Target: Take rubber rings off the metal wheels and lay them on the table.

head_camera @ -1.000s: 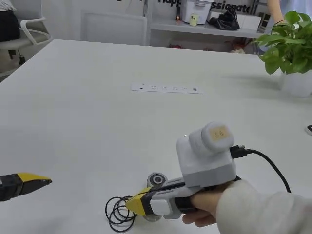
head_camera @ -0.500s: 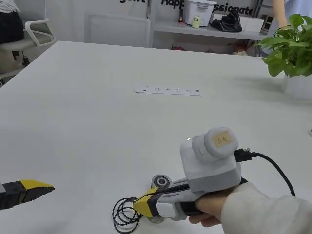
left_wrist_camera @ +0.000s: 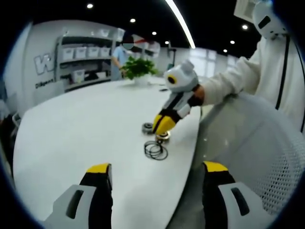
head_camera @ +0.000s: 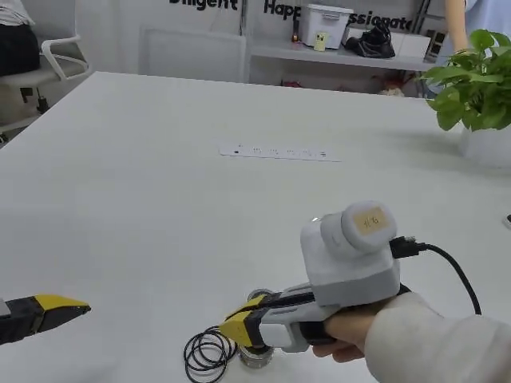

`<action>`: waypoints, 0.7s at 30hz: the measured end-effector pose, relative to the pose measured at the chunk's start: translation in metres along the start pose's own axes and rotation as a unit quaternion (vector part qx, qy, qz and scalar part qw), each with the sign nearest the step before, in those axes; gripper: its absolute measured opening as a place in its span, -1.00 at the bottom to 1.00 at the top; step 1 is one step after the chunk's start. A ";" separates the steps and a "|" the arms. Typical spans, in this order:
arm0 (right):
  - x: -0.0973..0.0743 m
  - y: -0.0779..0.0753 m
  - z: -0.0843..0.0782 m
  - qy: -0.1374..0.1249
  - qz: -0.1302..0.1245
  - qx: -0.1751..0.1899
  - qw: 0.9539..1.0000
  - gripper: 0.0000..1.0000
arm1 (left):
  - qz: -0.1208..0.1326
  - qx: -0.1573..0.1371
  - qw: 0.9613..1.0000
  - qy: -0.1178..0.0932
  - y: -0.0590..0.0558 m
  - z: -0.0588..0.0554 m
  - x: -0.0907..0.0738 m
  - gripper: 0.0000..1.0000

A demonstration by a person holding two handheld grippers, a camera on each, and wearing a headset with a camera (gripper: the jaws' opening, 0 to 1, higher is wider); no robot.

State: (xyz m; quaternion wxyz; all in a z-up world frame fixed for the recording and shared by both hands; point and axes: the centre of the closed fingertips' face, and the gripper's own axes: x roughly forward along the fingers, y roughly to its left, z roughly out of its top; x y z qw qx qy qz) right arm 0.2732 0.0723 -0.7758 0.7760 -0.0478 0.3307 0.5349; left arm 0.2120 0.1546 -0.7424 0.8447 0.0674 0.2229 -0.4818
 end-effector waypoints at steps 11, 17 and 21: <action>-0.019 -0.002 0.018 -0.025 0.001 -0.014 1.000 -0.59 | 0.014 -0.007 1.000 -0.005 0.004 0.004 0.000 0.59; -0.043 -0.008 0.026 -0.032 -0.003 -0.026 0.999 -0.28 | 0.019 -0.005 1.000 -0.003 0.001 0.005 -0.002 0.61; -0.065 -0.013 0.029 -0.041 -0.015 -0.038 0.998 -0.15 | 0.028 -0.014 0.999 -0.008 0.001 0.007 -0.006 0.64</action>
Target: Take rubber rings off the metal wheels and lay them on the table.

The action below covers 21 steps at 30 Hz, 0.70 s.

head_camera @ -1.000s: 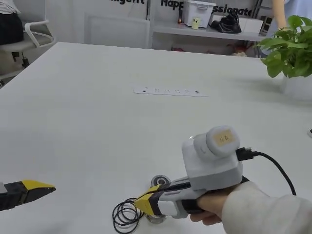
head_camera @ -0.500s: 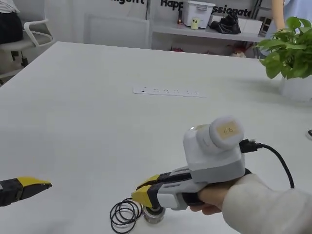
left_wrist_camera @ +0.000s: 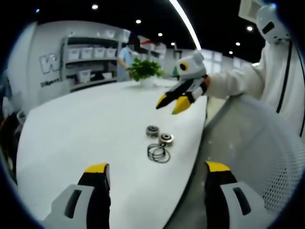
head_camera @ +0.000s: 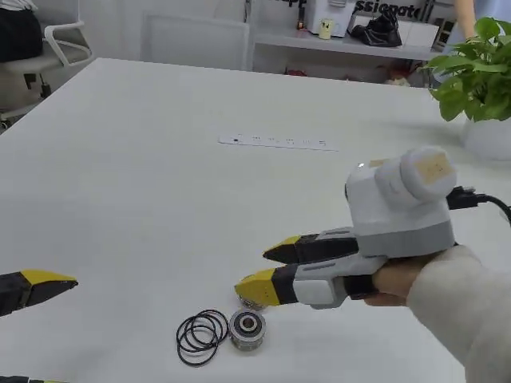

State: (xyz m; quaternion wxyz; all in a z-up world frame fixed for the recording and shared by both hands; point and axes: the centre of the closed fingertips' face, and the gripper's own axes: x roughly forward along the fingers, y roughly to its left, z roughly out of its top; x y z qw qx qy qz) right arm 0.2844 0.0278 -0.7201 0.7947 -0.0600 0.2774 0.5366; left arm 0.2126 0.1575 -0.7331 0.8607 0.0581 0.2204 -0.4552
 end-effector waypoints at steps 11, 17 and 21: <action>-0.055 -0.012 -0.013 -0.008 -0.029 0.010 1.000 0.22 | 0.022 -0.002 1.000 0.002 -0.001 -0.002 -0.008 0.76; -0.078 -0.020 -0.049 0.029 -0.055 0.005 0.998 0.44 | 0.033 -0.007 0.999 0.001 0.000 -0.002 -0.009 0.80; -0.086 -0.021 -0.071 0.046 -0.059 0.018 0.997 0.55 | 0.039 -0.014 0.999 0.002 0.000 -0.006 -0.010 0.84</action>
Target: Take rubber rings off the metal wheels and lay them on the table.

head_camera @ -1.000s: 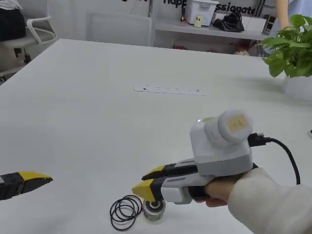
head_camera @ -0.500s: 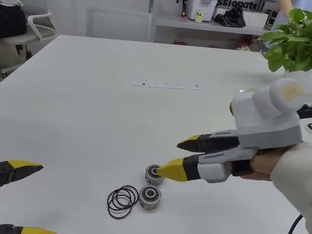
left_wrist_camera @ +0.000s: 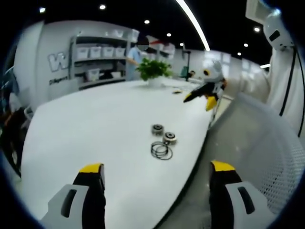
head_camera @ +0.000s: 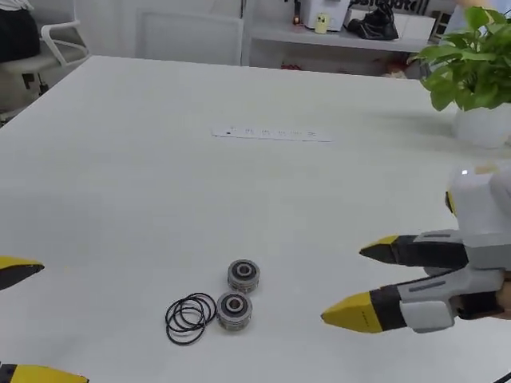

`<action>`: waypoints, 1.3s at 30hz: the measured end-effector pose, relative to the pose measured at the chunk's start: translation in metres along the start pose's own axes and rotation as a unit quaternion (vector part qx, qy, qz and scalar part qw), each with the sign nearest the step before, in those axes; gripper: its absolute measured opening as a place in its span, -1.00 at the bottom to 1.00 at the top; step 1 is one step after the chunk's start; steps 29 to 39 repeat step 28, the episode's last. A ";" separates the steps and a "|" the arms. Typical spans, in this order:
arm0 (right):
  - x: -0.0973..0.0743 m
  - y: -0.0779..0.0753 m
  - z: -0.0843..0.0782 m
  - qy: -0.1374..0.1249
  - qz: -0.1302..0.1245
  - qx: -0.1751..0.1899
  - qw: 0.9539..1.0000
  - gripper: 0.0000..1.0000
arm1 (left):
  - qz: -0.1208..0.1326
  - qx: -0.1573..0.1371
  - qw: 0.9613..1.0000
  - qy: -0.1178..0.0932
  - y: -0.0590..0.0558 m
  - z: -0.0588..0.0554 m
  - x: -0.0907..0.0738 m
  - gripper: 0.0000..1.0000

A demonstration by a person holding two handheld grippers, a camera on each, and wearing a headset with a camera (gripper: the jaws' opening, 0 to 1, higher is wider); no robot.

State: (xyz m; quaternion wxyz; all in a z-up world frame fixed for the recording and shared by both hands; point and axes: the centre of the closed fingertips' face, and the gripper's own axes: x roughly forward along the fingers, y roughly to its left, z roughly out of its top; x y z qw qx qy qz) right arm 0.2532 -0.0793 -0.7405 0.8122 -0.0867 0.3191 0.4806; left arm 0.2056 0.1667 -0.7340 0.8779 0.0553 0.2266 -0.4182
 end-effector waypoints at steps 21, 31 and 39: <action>-0.002 0.007 -0.056 0.037 -0.003 0.055 0.998 0.74 | 0.015 -0.030 0.999 0.013 0.000 -0.008 -0.001 0.90; 0.000 0.014 -0.057 0.037 0.005 0.061 0.997 0.72 | 0.017 -0.042 0.999 0.015 -0.004 -0.007 -0.002 0.92; 0.000 0.014 -0.057 0.037 0.005 0.061 0.997 0.72 | 0.017 -0.042 0.999 0.015 -0.004 -0.007 -0.002 0.92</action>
